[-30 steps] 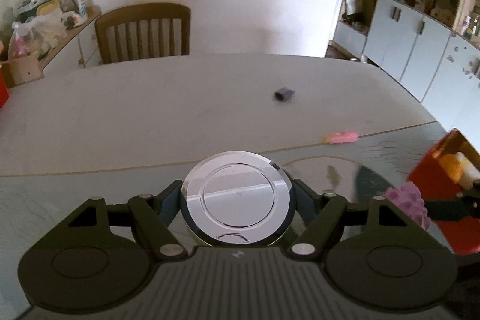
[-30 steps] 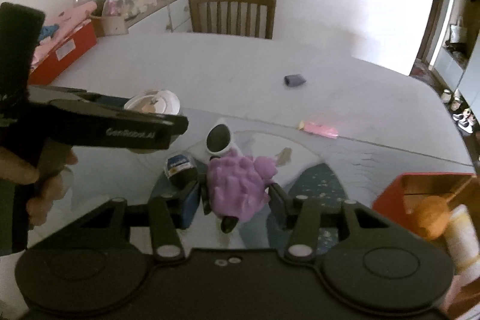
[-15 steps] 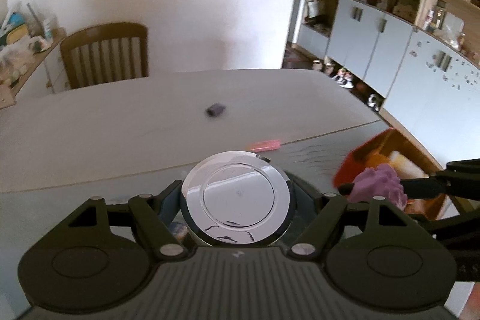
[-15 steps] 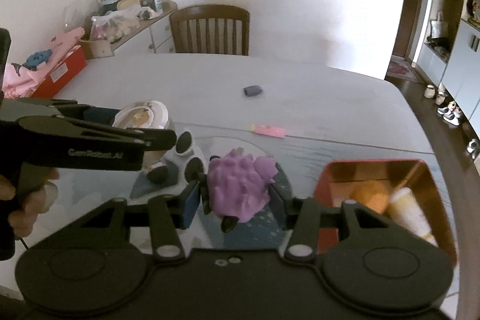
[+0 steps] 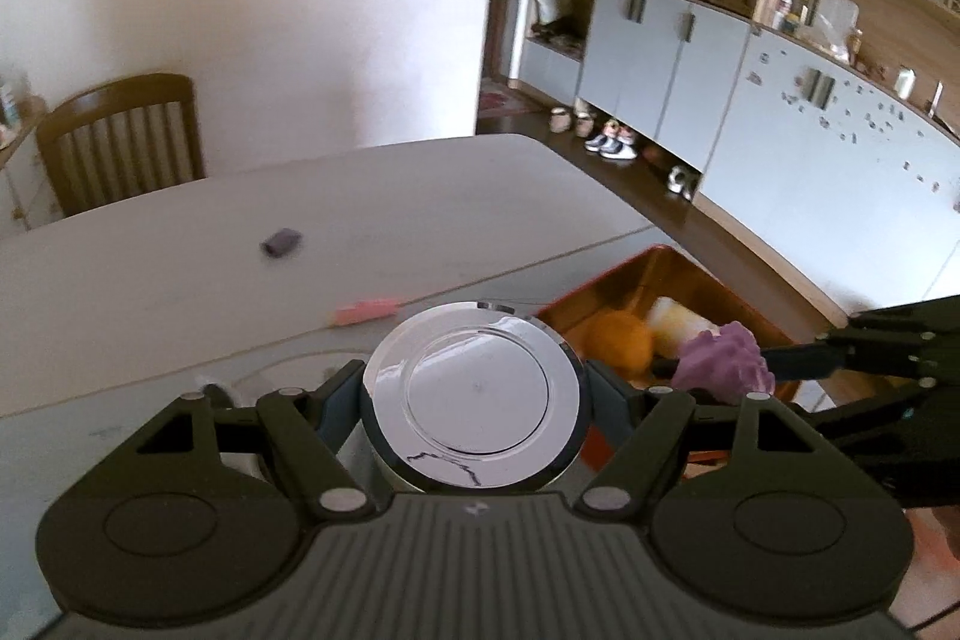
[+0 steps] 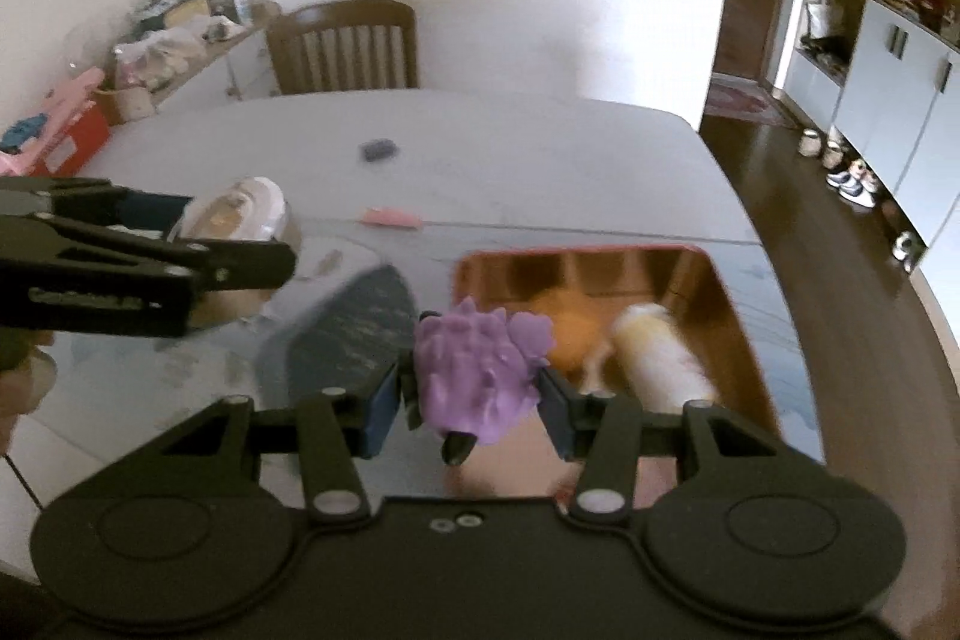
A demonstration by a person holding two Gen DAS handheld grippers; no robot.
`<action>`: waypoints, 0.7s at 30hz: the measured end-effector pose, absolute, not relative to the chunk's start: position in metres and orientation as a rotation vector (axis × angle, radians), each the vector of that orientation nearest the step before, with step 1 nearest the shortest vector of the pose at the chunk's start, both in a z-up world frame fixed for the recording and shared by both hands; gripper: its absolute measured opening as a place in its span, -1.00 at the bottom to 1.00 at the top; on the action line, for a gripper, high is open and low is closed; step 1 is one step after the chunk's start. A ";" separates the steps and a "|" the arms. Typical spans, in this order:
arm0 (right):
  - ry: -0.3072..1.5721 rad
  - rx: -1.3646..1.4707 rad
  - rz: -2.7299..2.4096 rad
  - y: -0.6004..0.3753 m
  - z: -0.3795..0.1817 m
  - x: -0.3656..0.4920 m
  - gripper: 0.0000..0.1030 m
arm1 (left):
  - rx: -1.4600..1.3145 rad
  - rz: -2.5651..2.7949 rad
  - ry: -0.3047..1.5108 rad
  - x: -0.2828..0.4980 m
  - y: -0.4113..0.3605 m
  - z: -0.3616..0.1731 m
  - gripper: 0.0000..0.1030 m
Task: Organize rigid objects
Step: 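Carry the silver tin in left gripper while right gripper carries the purple toy to the red box, then open left gripper to drop the tin while right gripper releases the purple toy in the box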
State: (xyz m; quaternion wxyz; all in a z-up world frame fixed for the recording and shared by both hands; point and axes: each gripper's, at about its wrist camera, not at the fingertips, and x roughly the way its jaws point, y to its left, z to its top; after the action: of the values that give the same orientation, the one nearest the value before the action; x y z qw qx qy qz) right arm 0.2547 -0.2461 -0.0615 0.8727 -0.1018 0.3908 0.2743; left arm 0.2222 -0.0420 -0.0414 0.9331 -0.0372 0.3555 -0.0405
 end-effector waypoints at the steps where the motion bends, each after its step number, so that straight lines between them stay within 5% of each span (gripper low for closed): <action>1: 0.820 -0.214 0.567 -0.252 -0.064 0.259 -0.05 | -0.071 -0.090 0.730 0.224 -0.049 -0.043 0.49; 21: 0.932 -0.256 0.656 -0.312 -0.106 0.318 -0.06 | -0.010 -0.226 0.859 0.294 -0.158 -0.083 0.49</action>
State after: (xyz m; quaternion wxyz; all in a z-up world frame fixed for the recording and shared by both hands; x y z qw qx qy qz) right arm 0.3177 -0.3116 -0.1059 0.8342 -0.1207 0.4400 0.3097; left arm 0.2938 -0.1580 -0.0826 0.9029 -0.0048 0.4157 -0.1093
